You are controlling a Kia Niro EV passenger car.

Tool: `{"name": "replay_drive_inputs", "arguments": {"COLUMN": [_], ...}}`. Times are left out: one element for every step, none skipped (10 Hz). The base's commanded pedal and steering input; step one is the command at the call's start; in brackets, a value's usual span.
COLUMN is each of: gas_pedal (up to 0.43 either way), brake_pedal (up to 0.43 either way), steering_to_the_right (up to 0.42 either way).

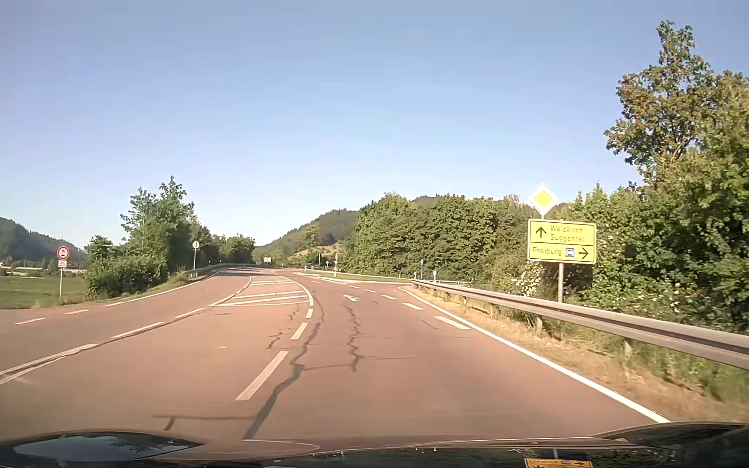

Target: Follow the waypoints while adhering to traffic rules and regulations

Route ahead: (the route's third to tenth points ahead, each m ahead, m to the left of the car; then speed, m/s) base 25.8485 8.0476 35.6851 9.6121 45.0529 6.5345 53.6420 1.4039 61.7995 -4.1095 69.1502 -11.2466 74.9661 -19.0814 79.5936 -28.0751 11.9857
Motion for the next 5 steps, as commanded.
{"name": "replay_drive_inputs", "arguments": {"gas_pedal": [0.039, 0.039, 0.039, 0.039, 0.039], "brake_pedal": [0.0, 0.0, 0.0, 0.0, 0.0], "steering_to_the_right": [-0.02, -0.02, -0.02, -0.019, -0.019]}}
